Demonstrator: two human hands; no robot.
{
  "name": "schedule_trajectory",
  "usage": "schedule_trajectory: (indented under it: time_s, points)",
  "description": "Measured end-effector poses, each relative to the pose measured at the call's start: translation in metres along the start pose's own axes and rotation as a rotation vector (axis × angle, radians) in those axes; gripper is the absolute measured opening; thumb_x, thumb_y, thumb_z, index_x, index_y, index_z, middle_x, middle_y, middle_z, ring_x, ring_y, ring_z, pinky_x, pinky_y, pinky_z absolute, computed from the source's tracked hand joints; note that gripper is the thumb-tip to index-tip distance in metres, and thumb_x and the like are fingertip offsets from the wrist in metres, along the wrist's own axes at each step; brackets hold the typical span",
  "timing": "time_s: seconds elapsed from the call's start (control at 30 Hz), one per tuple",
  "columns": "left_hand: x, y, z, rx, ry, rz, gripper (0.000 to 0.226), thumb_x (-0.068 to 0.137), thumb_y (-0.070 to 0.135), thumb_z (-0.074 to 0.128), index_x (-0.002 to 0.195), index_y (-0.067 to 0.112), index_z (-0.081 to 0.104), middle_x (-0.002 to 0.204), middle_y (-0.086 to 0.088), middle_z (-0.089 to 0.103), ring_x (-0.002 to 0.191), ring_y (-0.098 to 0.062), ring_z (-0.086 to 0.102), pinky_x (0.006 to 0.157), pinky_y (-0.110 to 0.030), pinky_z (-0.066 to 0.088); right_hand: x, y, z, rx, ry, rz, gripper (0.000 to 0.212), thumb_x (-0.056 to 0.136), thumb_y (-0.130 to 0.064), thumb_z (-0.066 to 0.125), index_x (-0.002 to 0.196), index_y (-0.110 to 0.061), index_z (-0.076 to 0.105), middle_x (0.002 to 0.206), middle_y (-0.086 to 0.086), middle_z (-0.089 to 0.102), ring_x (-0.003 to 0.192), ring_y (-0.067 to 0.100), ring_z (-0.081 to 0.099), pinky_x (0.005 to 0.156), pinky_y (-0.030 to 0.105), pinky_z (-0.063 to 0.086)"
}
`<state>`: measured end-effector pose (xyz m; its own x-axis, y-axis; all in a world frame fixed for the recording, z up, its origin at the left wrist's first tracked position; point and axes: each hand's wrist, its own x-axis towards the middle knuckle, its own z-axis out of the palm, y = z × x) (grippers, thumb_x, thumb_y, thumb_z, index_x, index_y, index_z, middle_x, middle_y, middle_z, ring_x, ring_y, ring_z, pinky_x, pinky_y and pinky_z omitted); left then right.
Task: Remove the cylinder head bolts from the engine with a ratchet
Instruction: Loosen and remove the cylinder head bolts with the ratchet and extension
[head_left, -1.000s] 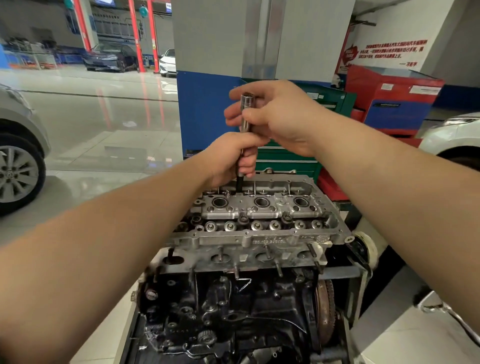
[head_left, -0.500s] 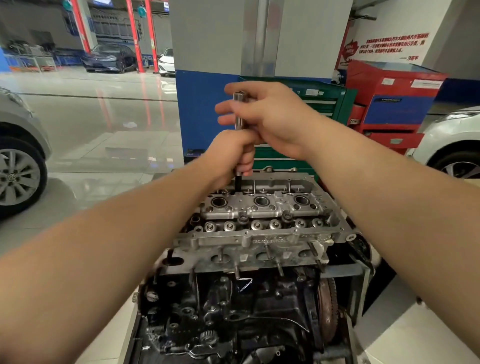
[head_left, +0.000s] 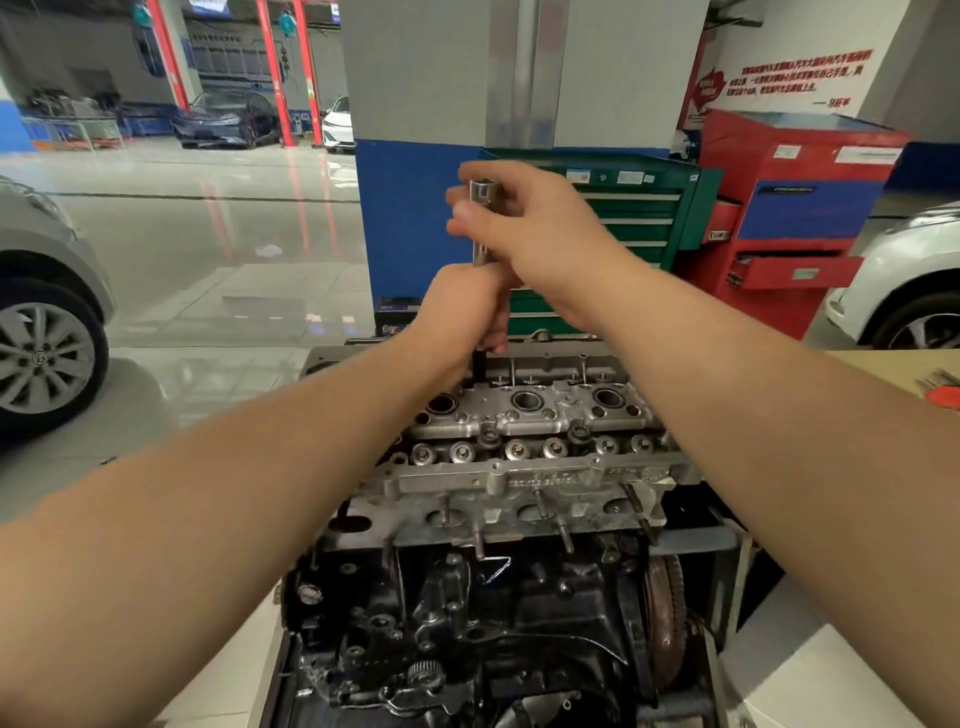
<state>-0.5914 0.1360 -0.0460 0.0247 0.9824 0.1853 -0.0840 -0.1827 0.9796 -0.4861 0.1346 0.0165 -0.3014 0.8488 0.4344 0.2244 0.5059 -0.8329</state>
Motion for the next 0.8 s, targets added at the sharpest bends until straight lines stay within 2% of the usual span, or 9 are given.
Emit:
schedule_trajectory:
  time_s: [0.13, 0.2, 0.3, 0.4, 0.5, 0.57, 0.63, 0.7, 0.8]
  points:
    - [0.009, 0.004, -0.019, 0.025, -0.293, -0.092, 0.031, 0.088, 0.02, 0.066, 0.061, 0.018, 0.051, 0.052, -0.002, 0.041, 0.049, -0.019, 0.041, 0.063, -0.034, 0.054, 0.001, -0.005, -0.016, -0.072, -0.207, -0.005, 0.032, 0.092, 0.009, 0.06, 0.116, -0.011, 0.061, 0.101, 0.008, 0.078, 0.094, 0.02, 0.077, 0.088, 0.037, 0.061]
    - [0.004, 0.001, -0.017, 0.097, -0.095, 0.008, 0.013, 0.086, 0.018, 0.074, 0.081, 0.01, 0.065, 0.067, -0.007, 0.058, 0.065, -0.021, 0.057, 0.074, -0.038, 0.055, 0.007, -0.008, -0.016, -0.262, -0.115, -0.024, 0.019, 0.089, -0.002, 0.07, 0.104, -0.011, 0.064, 0.094, 0.007, 0.077, 0.087, 0.02, 0.076, 0.085, 0.04, 0.061]
    - [-0.009, -0.013, 0.001, 0.17, 0.302, 0.112, 0.028, 0.078, 0.023, 0.073, 0.097, 0.004, 0.066, 0.078, -0.004, 0.067, 0.069, -0.016, 0.06, 0.065, -0.033, 0.05, 0.008, -0.006, -0.004, -0.6, 0.167, -0.038, 0.03, 0.077, -0.033, 0.086, 0.085, -0.018, 0.062, 0.082, -0.002, 0.067, 0.073, 0.013, 0.062, 0.065, 0.037, 0.052]
    - [-0.014, -0.018, 0.022, 0.176, 0.307, 0.085, 0.017, 0.092, 0.016, 0.056, 0.109, 0.016, 0.056, 0.096, -0.005, 0.07, 0.079, -0.016, 0.064, 0.064, -0.034, 0.051, 0.002, 0.001, 0.009, -0.587, 0.336, -0.077, 0.052, 0.067, -0.049, 0.09, 0.075, -0.027, 0.044, 0.076, -0.008, 0.056, 0.065, 0.006, 0.048, 0.053, 0.028, 0.031]
    - [-0.009, -0.011, 0.029, 0.22, 0.331, 0.105, 0.004, 0.095, 0.01, 0.05, 0.092, 0.011, 0.052, 0.082, -0.003, 0.062, 0.068, -0.019, 0.055, 0.056, -0.032, 0.041, -0.001, 0.004, 0.008, -0.473, 0.31, -0.058, 0.043, 0.076, -0.053, 0.084, 0.089, -0.025, 0.054, 0.085, -0.007, 0.061, 0.073, 0.01, 0.056, 0.063, 0.031, 0.045]
    - [-0.001, -0.005, 0.018, 0.221, 0.258, 0.08, 0.019, 0.092, 0.007, 0.05, 0.074, 0.012, 0.046, 0.062, -0.002, 0.045, 0.054, -0.02, 0.039, 0.053, -0.031, 0.034, 0.001, 0.001, 0.001, -0.312, 0.172, -0.031, 0.036, 0.089, -0.045, 0.076, 0.114, -0.022, 0.065, 0.103, -0.005, 0.067, 0.089, 0.01, 0.064, 0.085, 0.037, 0.056]
    - [0.007, 0.001, -0.001, 0.139, -0.057, 0.003, 0.029, 0.092, 0.012, 0.055, 0.066, 0.018, 0.043, 0.051, -0.001, 0.032, 0.044, -0.02, 0.029, 0.05, -0.03, 0.038, 0.0, -0.003, -0.007, 0.053, -0.071, 0.014, 0.039, 0.098, -0.023, 0.068, 0.135, -0.014, 0.059, 0.119, 0.004, 0.07, 0.104, 0.018, 0.072, 0.102, 0.044, 0.055]
    - [0.01, 0.007, -0.015, 0.039, -0.32, -0.101, 0.039, 0.093, 0.018, 0.059, 0.059, 0.02, 0.039, 0.045, -0.001, 0.028, 0.042, -0.02, 0.028, 0.055, -0.032, 0.045, -0.002, -0.006, -0.016, 0.284, -0.259, 0.043, 0.042, 0.099, -0.001, 0.058, 0.141, -0.006, 0.053, 0.119, 0.014, 0.071, 0.109, 0.028, 0.072, 0.103, 0.048, 0.054]
    - [0.009, 0.002, -0.012, 0.174, -0.13, -0.011, 0.032, 0.094, 0.026, 0.069, 0.069, 0.013, 0.053, 0.057, -0.01, 0.05, 0.054, -0.025, 0.046, 0.068, -0.038, 0.048, 0.002, -0.01, -0.024, -0.016, -0.16, 0.004, 0.031, 0.096, 0.005, 0.061, 0.125, -0.004, 0.062, 0.104, 0.016, 0.075, 0.097, 0.026, 0.076, 0.092, 0.048, 0.06]
